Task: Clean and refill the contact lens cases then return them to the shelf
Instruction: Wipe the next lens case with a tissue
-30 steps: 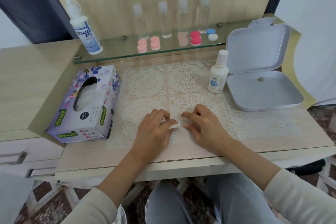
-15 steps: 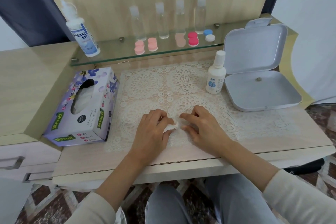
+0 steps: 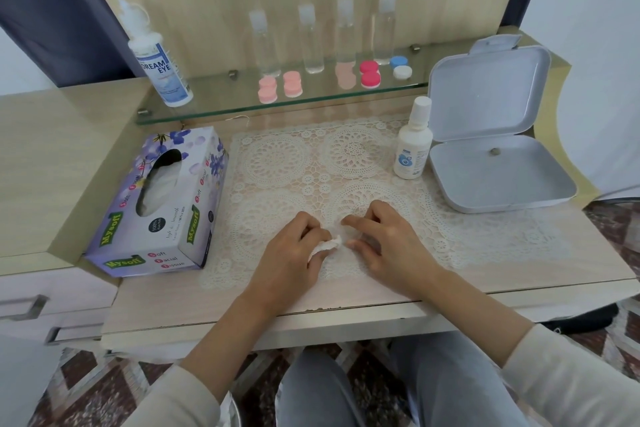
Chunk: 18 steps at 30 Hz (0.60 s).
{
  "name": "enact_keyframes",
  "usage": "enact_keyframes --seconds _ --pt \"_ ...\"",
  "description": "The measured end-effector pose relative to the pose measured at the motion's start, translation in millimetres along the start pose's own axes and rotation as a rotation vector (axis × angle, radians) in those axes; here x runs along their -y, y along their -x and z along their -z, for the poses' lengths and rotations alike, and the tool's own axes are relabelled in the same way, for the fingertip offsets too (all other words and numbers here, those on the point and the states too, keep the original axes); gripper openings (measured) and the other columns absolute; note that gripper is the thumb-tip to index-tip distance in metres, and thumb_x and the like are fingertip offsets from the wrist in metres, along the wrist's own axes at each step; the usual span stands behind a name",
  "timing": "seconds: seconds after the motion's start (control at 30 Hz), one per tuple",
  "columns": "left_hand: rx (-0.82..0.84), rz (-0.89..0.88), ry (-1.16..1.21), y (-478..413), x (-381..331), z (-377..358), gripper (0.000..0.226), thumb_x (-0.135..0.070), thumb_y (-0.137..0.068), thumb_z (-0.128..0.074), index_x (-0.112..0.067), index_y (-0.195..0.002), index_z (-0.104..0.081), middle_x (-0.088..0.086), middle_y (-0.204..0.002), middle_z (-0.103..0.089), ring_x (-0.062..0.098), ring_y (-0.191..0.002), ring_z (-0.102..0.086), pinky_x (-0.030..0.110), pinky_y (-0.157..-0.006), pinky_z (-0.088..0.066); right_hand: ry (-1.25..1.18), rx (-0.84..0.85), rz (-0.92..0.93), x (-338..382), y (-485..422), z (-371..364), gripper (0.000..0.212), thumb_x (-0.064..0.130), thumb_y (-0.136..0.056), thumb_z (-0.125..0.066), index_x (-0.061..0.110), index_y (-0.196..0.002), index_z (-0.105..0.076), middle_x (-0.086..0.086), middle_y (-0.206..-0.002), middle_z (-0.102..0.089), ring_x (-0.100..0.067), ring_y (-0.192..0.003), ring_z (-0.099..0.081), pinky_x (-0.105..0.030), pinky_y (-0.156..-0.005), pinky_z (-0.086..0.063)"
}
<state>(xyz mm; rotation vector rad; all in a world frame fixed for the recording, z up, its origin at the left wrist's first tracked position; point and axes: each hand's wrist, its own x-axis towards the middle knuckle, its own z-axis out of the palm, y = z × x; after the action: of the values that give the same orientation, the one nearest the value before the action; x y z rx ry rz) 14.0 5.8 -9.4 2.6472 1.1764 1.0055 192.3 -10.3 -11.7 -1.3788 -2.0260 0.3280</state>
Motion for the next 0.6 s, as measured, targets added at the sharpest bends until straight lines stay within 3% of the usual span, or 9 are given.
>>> enact_keyframes --seconds 0.23,0.5,0.6 --pt "-0.222 0.186 0.126 5 -2 11 0.02 -0.019 -0.079 -0.06 -0.002 -0.082 -0.07 -0.004 -0.085 -0.061 0.0 -0.077 -0.054 0.003 -0.07 -0.04 0.101 -0.036 -0.015 -1 -1 2 0.03 0.02 -0.073 -0.063 0.008 -0.1 -0.07 -0.005 -0.079 -0.053 -0.021 -0.073 -0.049 -0.029 -0.067 -0.036" --pt "-0.267 0.45 0.359 4 -14 33 0.013 -0.022 -0.072 -0.067 -0.026 -0.083 -0.062 -0.024 -0.075 -0.062 -0.006 -0.072 -0.061 0.007 -0.07 -0.045 0.081 -0.049 -0.026 0 -1 3 0.045 0.032 -0.072 -0.064 0.013 -0.113 -0.065 -0.002 -0.09 -0.059 -0.019 -0.084 -0.052 -0.03 -0.077 -0.039" --pt "-0.268 0.524 0.478 -1 -19 38 0.015 -0.022 -0.073 -0.069 -0.03 -0.081 -0.061 -0.02 -0.071 -0.066 -0.001 -0.073 -0.064 0.01 -0.07 -0.048 0.029 -0.188 -0.007 4 -3 9 0.03 0.026 -0.075 -0.064 0.013 -0.102 -0.07 0.0 -0.087 -0.062 -0.015 -0.08 -0.053 -0.028 -0.072 -0.044"
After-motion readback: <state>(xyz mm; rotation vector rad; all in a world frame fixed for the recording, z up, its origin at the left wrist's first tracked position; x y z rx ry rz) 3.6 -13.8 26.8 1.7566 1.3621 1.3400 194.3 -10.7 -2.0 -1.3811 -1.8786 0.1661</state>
